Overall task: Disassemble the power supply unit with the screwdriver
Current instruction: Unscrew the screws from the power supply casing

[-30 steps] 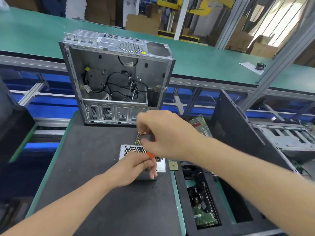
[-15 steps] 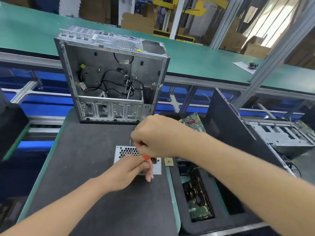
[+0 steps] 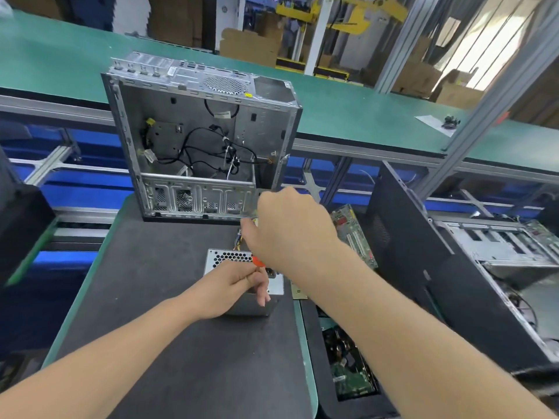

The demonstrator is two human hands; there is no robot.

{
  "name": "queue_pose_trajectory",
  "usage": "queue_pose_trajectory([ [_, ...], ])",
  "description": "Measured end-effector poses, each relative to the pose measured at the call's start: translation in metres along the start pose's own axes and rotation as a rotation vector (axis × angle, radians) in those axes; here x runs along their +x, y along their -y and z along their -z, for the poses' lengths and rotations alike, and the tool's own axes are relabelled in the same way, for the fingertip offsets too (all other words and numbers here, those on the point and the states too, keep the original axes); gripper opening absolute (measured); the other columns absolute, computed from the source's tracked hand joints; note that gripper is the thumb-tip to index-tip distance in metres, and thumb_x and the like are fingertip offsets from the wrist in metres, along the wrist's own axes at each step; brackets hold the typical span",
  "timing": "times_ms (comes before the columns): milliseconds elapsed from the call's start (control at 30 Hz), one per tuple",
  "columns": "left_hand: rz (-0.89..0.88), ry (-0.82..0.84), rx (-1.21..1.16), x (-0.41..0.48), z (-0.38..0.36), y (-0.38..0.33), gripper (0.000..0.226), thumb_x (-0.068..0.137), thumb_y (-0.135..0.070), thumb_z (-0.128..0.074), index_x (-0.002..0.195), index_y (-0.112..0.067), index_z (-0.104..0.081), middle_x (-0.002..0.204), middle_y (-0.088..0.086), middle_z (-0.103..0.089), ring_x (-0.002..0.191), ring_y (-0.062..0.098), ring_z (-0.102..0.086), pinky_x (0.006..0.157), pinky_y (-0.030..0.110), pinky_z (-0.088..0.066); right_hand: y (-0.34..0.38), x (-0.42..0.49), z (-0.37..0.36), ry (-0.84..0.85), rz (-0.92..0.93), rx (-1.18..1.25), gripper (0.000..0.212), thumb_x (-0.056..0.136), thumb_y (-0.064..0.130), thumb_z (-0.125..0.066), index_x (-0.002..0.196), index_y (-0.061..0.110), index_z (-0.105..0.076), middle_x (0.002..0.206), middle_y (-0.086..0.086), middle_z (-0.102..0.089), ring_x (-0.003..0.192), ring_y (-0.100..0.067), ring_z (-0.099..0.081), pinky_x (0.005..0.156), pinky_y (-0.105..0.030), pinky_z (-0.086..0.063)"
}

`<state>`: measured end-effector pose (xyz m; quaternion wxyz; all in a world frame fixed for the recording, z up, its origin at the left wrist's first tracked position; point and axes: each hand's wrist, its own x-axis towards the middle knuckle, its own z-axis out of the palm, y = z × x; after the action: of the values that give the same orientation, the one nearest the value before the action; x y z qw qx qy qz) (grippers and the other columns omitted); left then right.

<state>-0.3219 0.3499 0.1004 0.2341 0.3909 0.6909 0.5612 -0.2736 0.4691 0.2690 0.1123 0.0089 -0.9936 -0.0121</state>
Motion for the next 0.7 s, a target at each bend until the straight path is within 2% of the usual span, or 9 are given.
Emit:
queue_pose_trajectory([
  [67, 0.003, 0.017, -0.030, 0.001, 0.001, 0.000, 0.041, 0.102, -0.042, -0.042, 0.083, -0.021, -0.071, 0.087, 0.003, -0.077, 0.095, 0.016, -0.075, 0.093, 0.022, -0.054, 0.005, -0.001, -0.007, 0.008, -0.074, 0.004, 0.040, 0.098, 0.033, -0.056, 0.074, 0.015, -0.029, 0.067, 0.000, -0.024, 0.067, -0.027, -0.039, 0.054, -0.031, -0.028],
  [167, 0.020, 0.047, -0.110, 0.001, 0.003, 0.004, 0.044, 0.106, -0.047, -0.042, 0.089, -0.017, -0.071, 0.091, 0.006, -0.077, 0.102, 0.021, -0.074, 0.100, 0.035, -0.056, -0.001, 0.006, -0.004, 0.083, 0.012, 0.036, 0.044, 0.093, 0.023, -0.060, 0.066, 0.016, -0.026, 0.066, -0.002, -0.034, 0.057, -0.025, -0.036, 0.046, -0.028, -0.021],
  [233, 0.016, 0.052, -0.115, 0.002, 0.005, 0.006, 0.041, 0.109, -0.040, -0.041, 0.090, -0.018, -0.070, 0.092, 0.007, -0.077, 0.105, 0.024, -0.074, 0.102, 0.041, -0.055, -0.009, 0.013, 0.005, 0.215, 0.203, 0.062, 0.036, 0.093, 0.027, -0.063, 0.069, 0.015, -0.039, 0.068, -0.001, -0.046, 0.061, -0.025, -0.047, 0.047, -0.029, -0.031],
  [300, 0.009, 0.054, -0.107, 0.002, 0.006, 0.006, 0.038, 0.111, -0.029, -0.040, 0.091, -0.018, -0.070, 0.093, 0.007, -0.077, 0.106, 0.024, -0.073, 0.103, 0.042, -0.055, -0.018, 0.020, 0.020, 0.365, 0.446, 0.077, 0.023, 0.094, 0.030, -0.065, 0.080, 0.016, -0.054, 0.072, 0.006, -0.055, 0.067, -0.014, -0.054, 0.058, -0.031, -0.044],
  [367, 0.014, 0.058, -0.094, 0.002, 0.007, 0.004, 0.036, 0.112, -0.025, -0.040, 0.092, -0.017, -0.070, 0.093, 0.007, -0.077, 0.106, 0.025, -0.073, 0.103, 0.042, -0.055, -0.026, 0.030, 0.032, 0.481, 0.686, 0.052, 0.016, 0.093, 0.029, -0.069, 0.088, 0.018, -0.059, 0.079, 0.007, -0.058, 0.072, -0.009, -0.053, 0.067, -0.023, -0.044],
  [467, 0.015, 0.057, -0.069, 0.003, 0.006, 0.004, 0.036, 0.110, -0.025, -0.040, 0.092, -0.016, -0.069, 0.092, 0.005, -0.077, 0.107, 0.023, -0.074, 0.103, 0.040, -0.055, -0.033, 0.042, 0.038, 0.567, 0.902, -0.064, 0.015, 0.092, 0.027, -0.072, 0.096, 0.020, -0.059, 0.093, 0.003, -0.052, 0.077, -0.004, -0.044, 0.066, -0.016, -0.035],
  [533, 0.017, 0.049, -0.056, 0.003, 0.006, 0.004, 0.037, 0.110, -0.023, -0.040, 0.090, -0.015, -0.070, 0.092, 0.004, -0.077, 0.106, 0.022, -0.074, 0.103, 0.039, -0.055, -0.035, 0.043, 0.036, 0.570, 0.934, -0.094, 0.014, 0.091, 0.024, -0.071, 0.096, 0.020, -0.058, 0.094, 0.003, -0.048, 0.076, -0.002, -0.042, 0.066, -0.014, -0.034],
  [600, 0.013, 0.042, -0.049, 0.002, 0.006, 0.005, 0.037, 0.110, -0.018, -0.041, 0.089, -0.013, -0.071, 0.091, 0.004, -0.078, 0.105, 0.022, -0.074, 0.102, 0.040, -0.055, -0.035, 0.036, 0.033, 0.508, 0.891, -0.039, 0.011, 0.090, 0.023, -0.067, 0.096, 0.018, -0.060, 0.092, 0.003, -0.051, 0.076, -0.007, -0.046, 0.066, -0.019, -0.038],
  [700, 0.013, 0.030, -0.048, 0.001, 0.005, 0.006, 0.038, 0.111, -0.015, -0.042, 0.089, -0.008, -0.072, 0.091, 0.004, -0.078, 0.104, 0.022, -0.074, 0.102, 0.038, -0.056, -0.023, 0.015, 0.019, 0.245, 0.590, 0.075, 0.019, 0.094, 0.035, -0.060, 0.092, 0.016, -0.057, 0.086, 0.003, -0.054, 0.078, -0.019, -0.054, 0.068, -0.034, -0.045],
])
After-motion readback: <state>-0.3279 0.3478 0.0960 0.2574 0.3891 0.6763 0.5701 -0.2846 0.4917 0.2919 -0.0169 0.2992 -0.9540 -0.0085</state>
